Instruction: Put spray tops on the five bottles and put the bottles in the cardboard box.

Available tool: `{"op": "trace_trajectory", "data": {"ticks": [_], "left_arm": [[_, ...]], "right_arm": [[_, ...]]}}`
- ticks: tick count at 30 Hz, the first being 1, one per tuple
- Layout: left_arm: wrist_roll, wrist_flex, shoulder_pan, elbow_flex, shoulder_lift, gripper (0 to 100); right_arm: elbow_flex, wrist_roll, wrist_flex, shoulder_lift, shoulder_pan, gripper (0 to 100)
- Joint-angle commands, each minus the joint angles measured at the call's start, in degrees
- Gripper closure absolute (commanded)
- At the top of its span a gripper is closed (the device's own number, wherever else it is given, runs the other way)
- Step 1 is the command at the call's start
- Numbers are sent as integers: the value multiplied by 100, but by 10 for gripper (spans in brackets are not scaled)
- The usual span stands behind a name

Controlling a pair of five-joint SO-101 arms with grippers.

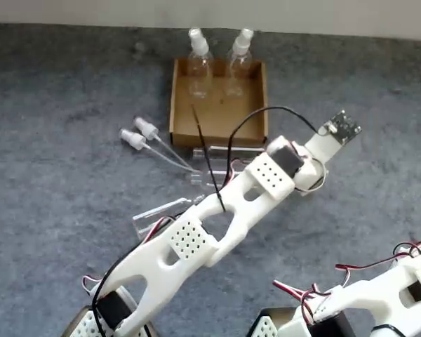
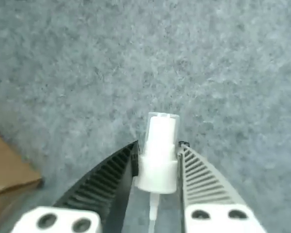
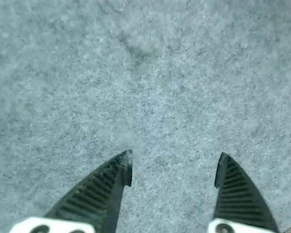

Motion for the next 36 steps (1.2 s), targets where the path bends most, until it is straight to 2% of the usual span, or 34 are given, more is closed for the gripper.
{"op": "trace_trajectory", "data": {"ticks": [1, 4, 9, 14, 18, 23, 28, 34, 36], "left_arm": [[9, 1108, -145, -1182, -145, 990], [-352, 1829, -145, -1991, -163, 990], [-1336, 2690, -277, -1886, -1103, 990], [-1275, 2919, -919, -1807, -2334, 990], [-1257, 2927, -1481, -1068, -3459, 990], [-1275, 2927, -2404, 963, -5130, 990], [-1451, 2919, -3811, 3732, -6905, 986], [-2541, 2892, -5710, 6519, -8734, 986], [-2919, 2541, -6316, 7363, -9209, 986]], "right_arm": [[-31, 53, -57, -22, 31, 760], [-31, 53, -57, -22, 31, 760], [-40, 62, -48, -22, -57, 760], [-119, 62, 611, -31, -505, 760], [-453, 26, 954, -31, -1024, 760], [-1015, 0, 1684, -31, -1868, 760], [-1692, -835, 2308, -22, -3292, 760], [-2422, -1556, 3204, 40, -5912, 760], [-2651, -1916, 3327, 48, -6818, 760]]}}
